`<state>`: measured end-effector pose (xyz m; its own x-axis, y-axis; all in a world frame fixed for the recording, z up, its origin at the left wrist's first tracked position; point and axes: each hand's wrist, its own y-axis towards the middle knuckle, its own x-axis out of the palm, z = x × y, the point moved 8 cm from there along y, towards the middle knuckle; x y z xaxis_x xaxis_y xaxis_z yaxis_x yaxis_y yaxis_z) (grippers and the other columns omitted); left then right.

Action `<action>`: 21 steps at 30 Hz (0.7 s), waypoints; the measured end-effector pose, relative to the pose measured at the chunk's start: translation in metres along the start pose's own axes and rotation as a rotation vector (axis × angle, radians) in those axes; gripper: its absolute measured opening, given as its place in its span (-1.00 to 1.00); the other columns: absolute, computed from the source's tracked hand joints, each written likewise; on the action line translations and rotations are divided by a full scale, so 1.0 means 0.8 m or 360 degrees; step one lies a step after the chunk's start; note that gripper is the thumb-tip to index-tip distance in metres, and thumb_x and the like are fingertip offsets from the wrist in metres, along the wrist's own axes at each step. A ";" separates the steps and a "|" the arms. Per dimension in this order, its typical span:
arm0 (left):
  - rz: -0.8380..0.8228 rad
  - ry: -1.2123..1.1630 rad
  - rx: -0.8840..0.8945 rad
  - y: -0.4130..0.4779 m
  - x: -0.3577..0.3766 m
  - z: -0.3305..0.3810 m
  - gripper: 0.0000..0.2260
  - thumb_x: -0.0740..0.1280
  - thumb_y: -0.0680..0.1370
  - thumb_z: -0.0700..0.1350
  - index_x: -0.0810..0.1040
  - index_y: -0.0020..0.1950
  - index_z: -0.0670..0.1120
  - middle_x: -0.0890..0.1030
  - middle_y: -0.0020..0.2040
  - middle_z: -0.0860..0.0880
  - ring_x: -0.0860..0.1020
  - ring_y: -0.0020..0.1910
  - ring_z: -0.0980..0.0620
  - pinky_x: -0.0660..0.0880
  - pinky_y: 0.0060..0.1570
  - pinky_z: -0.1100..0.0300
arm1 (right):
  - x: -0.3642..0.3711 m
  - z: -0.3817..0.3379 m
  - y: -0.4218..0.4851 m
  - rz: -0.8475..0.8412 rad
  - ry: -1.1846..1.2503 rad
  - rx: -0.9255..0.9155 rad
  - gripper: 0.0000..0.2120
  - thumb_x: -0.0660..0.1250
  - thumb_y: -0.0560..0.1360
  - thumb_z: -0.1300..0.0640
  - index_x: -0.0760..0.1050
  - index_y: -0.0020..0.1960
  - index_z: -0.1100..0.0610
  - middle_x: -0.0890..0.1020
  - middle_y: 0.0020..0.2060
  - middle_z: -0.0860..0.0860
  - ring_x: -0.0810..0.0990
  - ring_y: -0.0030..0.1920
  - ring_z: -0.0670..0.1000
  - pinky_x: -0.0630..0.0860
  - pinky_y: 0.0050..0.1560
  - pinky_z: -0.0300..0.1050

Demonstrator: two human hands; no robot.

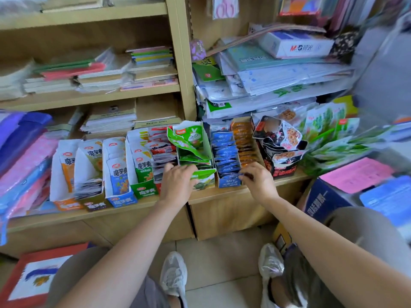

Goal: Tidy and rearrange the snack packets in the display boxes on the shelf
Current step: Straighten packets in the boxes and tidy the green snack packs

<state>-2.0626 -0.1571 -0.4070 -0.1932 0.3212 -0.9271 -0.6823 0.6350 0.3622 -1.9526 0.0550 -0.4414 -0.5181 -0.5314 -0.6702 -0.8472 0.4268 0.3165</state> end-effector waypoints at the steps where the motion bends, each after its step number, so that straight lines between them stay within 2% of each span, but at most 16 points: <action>1: 0.0003 -0.0003 0.0004 -0.003 0.000 0.001 -0.75 0.49 0.50 0.04 0.61 0.10 -0.03 0.70 -0.09 0.01 0.62 -0.09 -0.05 0.20 -0.03 0.05 | 0.001 0.001 0.000 0.0006 0.0016 0.0002 -0.86 0.43 0.52 0.21 0.66 0.07 0.14 0.60 0.01 -0.04 0.56 0.04 -0.04 0.52 0.14 -0.10; 5: 0.0043 0.0019 -0.0085 -0.012 -0.011 0.004 -0.72 0.52 0.48 0.02 0.62 0.14 0.00 0.71 -0.02 0.03 0.62 -0.02 -0.04 0.29 0.04 0.04 | -0.006 0.005 -0.012 0.0064 0.0089 0.0044 -0.70 0.40 0.51 0.27 0.60 0.22 0.07 0.65 0.09 -0.04 0.54 0.13 -0.02 0.51 0.19 -0.08; 7: 0.0122 0.0056 -0.0130 -0.016 -0.023 0.015 -0.69 0.54 0.44 0.02 0.62 0.15 0.03 0.69 0.01 0.04 0.60 0.01 -0.04 0.32 0.06 0.03 | -0.025 0.011 -0.030 0.0233 -0.0098 0.0065 -0.63 0.40 0.49 0.28 0.57 0.27 0.05 0.63 0.13 -0.05 0.46 0.18 0.01 0.47 0.19 -0.08; 9: 0.0240 0.0037 -0.0069 -0.020 -0.032 0.040 -0.64 0.53 0.42 0.01 0.61 0.18 0.04 0.65 0.08 0.04 0.57 0.08 -0.05 0.33 0.11 0.02 | -0.041 0.020 -0.048 0.0324 -0.0318 0.0111 -0.60 0.39 0.47 0.29 0.56 0.28 0.08 0.60 0.20 -0.03 0.43 0.24 0.04 0.48 0.24 0.00; 12: 0.0336 -0.0071 0.0160 -0.016 -0.036 0.086 -0.62 0.50 0.43 -0.02 0.59 0.23 0.02 0.60 0.16 0.05 0.53 0.13 -0.03 0.34 0.15 0.04 | -0.039 0.030 -0.060 0.0134 -0.0425 0.0081 -0.48 0.36 0.43 0.31 0.49 0.38 0.09 0.51 0.37 0.00 0.41 0.38 0.05 0.40 0.38 0.07; 14: 0.0289 -0.0157 0.0288 -0.009 -0.029 0.118 -0.64 0.49 0.45 -0.02 0.60 0.23 0.01 0.58 0.17 0.06 0.52 0.15 -0.02 0.36 0.16 0.06 | -0.044 0.030 -0.064 0.0070 -0.0241 0.0154 -0.47 0.34 0.47 0.30 0.45 0.42 0.05 0.48 0.41 -0.04 0.40 0.42 -0.02 0.36 0.44 -0.02; 16: 0.0186 -0.0260 0.0338 0.002 -0.017 0.145 -0.65 0.46 0.48 0.00 0.60 0.25 0.02 0.57 0.20 0.08 0.50 0.18 0.00 0.39 0.21 0.06 | -0.070 0.030 -0.065 0.0245 -0.0047 0.0317 -0.56 0.33 0.52 0.28 0.50 0.38 0.04 0.57 0.31 -0.05 0.49 0.33 -0.05 0.41 0.38 -0.11; 18: 0.0113 -0.0386 0.0342 0.016 -0.009 0.169 -0.65 0.44 0.51 0.03 0.59 0.28 0.03 0.56 0.24 0.09 0.49 0.21 0.01 0.40 0.25 0.06 | -0.109 0.042 -0.068 0.0549 0.0148 0.0578 -0.65 0.33 0.54 0.25 0.56 0.30 0.04 0.64 0.16 -0.04 0.58 0.16 -0.07 0.50 0.25 -0.14; 21: 0.0083 -0.0539 0.0341 0.048 -0.007 0.208 -0.61 0.43 0.54 0.04 0.54 0.36 0.03 0.55 0.31 0.09 0.48 0.27 0.03 0.39 0.32 0.07 | -0.162 0.065 -0.068 0.0853 0.0376 0.0813 -0.70 0.34 0.53 0.23 0.57 0.24 0.06 0.65 0.07 -0.05 0.61 0.06 -0.07 0.57 0.20 -0.02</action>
<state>-1.9702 -0.0177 -0.3720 0.0441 0.5473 -0.8358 -0.5086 0.7324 0.4528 -1.8332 0.1383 -0.4069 -0.9018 -0.2744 -0.3338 -0.3439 0.9235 0.1699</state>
